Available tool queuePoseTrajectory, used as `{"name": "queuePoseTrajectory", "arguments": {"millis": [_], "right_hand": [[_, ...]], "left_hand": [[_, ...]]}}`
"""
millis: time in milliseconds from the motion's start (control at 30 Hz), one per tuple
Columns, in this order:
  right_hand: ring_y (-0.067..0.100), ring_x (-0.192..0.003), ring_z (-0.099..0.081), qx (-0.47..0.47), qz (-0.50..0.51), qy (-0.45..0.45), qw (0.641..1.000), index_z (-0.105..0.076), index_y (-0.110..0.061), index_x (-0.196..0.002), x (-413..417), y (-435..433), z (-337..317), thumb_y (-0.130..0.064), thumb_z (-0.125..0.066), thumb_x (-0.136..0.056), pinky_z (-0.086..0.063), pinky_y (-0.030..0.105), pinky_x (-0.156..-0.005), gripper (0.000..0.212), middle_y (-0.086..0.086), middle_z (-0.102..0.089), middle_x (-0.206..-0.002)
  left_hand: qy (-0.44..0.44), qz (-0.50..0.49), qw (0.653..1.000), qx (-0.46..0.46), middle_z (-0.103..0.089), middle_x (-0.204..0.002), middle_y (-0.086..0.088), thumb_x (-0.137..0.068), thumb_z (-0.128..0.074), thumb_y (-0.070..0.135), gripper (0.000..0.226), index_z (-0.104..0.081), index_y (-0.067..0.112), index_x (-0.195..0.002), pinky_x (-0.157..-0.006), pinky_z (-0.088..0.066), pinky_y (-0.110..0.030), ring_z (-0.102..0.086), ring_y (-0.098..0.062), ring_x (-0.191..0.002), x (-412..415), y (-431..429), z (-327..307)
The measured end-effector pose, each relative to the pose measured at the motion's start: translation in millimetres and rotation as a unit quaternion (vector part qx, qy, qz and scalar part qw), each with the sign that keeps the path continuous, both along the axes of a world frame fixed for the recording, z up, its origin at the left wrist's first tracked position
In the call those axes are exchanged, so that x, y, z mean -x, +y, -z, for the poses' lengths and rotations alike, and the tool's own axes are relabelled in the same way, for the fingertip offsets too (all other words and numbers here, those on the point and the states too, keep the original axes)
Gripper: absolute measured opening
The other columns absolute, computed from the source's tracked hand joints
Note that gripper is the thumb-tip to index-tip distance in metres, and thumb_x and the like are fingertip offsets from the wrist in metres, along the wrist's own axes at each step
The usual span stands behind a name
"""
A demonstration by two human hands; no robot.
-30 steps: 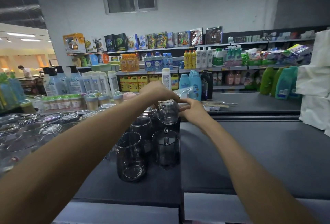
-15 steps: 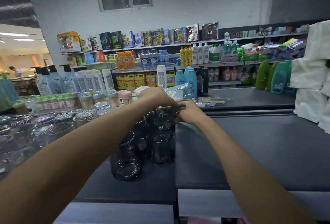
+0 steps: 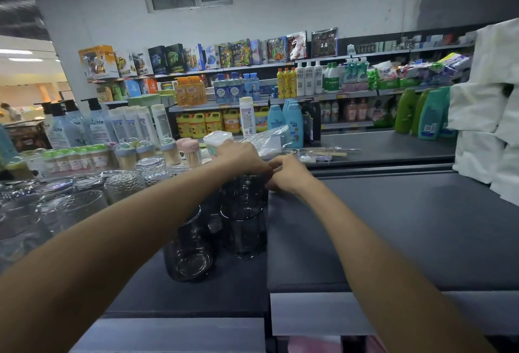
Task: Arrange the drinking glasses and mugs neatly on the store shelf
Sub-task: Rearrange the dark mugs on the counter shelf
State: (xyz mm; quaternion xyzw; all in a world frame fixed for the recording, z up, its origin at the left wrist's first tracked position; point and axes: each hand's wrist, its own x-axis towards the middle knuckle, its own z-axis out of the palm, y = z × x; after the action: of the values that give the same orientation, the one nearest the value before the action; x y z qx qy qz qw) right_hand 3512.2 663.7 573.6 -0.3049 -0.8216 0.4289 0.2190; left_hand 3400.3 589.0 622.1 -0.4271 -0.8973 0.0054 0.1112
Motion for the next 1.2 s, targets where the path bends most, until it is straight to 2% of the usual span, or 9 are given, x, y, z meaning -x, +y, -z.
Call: {"name": "queuePoseTrajectory", "arguments": {"millis": [167,367,433,500,567,600,767,867,1200], "right_hand": [[0.024,-0.103,-0.071,-0.006,0.006,-0.002,1.000,-0.073,-0.014,-0.119,3,2,3,0.006,-0.075,-0.074,-0.059,0.034,-0.086,0.050,0.008,-0.076,-0.106],[0.025,-0.100,-0.071,-0.024,0.006,-0.001,1.000,-0.074,-0.019,-0.112,3,2,5,0.007,-0.074,-0.075,-0.061,0.039,-0.088,0.045,0.008,-0.076,-0.103],[0.025,-0.101,-0.070,-0.034,0.009,-0.002,0.999,-0.074,-0.019,-0.111,3,3,5,0.008,-0.073,-0.074,-0.060,0.041,-0.091,0.045,0.008,-0.076,-0.103],[0.026,-0.105,-0.070,-0.043,0.012,0.000,0.999,-0.072,-0.016,-0.116,4,4,5,0.009,-0.072,-0.074,-0.058,0.040,-0.094,0.048,0.009,-0.076,-0.106],[0.026,-0.106,-0.069,-0.054,0.010,0.007,0.998,-0.069,-0.013,-0.120,5,5,4,0.010,-0.072,-0.076,-0.058,0.042,-0.094,0.050,0.009,-0.075,-0.107],[0.025,-0.104,-0.070,-0.063,0.005,0.012,0.998,-0.068,-0.014,-0.121,5,4,4,0.011,-0.071,-0.078,-0.059,0.042,-0.093,0.050,0.009,-0.075,-0.105],[0.021,-0.090,-0.069,-0.173,-0.030,0.022,0.984,-0.073,-0.032,-0.102,8,-2,3,0.010,-0.064,-0.080,-0.059,0.035,-0.085,0.048,0.002,-0.073,-0.099],[0.018,-0.096,-0.066,-0.233,-0.064,-0.023,0.970,-0.077,-0.024,-0.101,6,-6,0,0.008,-0.063,-0.082,-0.052,0.027,-0.086,0.040,-0.003,-0.068,-0.101],[0.024,-0.109,-0.063,-0.316,-0.086,-0.060,0.943,-0.073,-0.021,-0.118,0,-14,8,-0.025,-0.075,-0.092,-0.049,0.036,-0.097,0.026,0.004,-0.071,-0.120]], "left_hand": [[0.012,-0.006,1.000,0.006,-0.066,-0.122,-0.011,-0.077,-0.042,0.092,0.076,-0.058,0.018,-0.088,-0.083,-0.039,-0.040,-0.047,-0.034,-0.127,3,-2,1],[-0.061,-0.016,0.997,0.041,-0.064,-0.120,-0.008,-0.073,-0.049,0.091,0.073,-0.062,0.019,-0.083,-0.098,-0.041,-0.044,-0.045,-0.034,-0.128,4,-6,-6],[-0.107,-0.013,0.994,0.028,-0.063,-0.127,-0.008,-0.080,-0.056,0.082,0.075,-0.067,0.014,-0.108,-0.106,-0.041,-0.046,-0.048,-0.033,-0.127,2,-10,-18],[-0.130,0.011,0.991,-0.027,-0.067,-0.113,-0.006,-0.089,-0.063,0.064,0.064,-0.064,0.008,-0.120,-0.091,-0.054,-0.038,-0.060,-0.025,-0.102,-2,-26,-38],[-0.127,0.039,0.987,-0.089,-0.065,-0.087,-0.001,-0.093,-0.064,0.051,0.045,-0.068,0.010,-0.111,-0.067,-0.055,-0.030,-0.060,-0.017,-0.077,-13,-52,-57],[-0.124,0.048,0.985,-0.113,-0.066,-0.085,-0.001,-0.095,-0.064,0.047,0.035,-0.069,0.014,-0.105,-0.065,-0.055,-0.029,-0.062,-0.018,-0.075,-22,-68,-63],[-0.070,0.091,0.965,-0.235,-0.071,-0.099,0.003,-0.094,-0.066,0.048,0.027,-0.072,0.026,-0.108,-0.079,-0.061,-0.040,-0.067,-0.017,-0.083,-79,-152,-45],[-0.032,0.125,0.951,-0.282,-0.063,-0.104,0.007,-0.091,-0.067,0.050,0.024,-0.068,0.034,-0.109,-0.080,-0.056,-0.038,-0.062,-0.016,-0.096,-109,-177,-4],[0.096,0.152,0.921,-0.345,-0.065,-0.129,-0.006,-0.089,-0.069,0.021,0.040,-0.067,0.014,-0.128,-0.093,-0.053,-0.046,-0.057,-0.033,-0.121,-127,-166,110]]}}
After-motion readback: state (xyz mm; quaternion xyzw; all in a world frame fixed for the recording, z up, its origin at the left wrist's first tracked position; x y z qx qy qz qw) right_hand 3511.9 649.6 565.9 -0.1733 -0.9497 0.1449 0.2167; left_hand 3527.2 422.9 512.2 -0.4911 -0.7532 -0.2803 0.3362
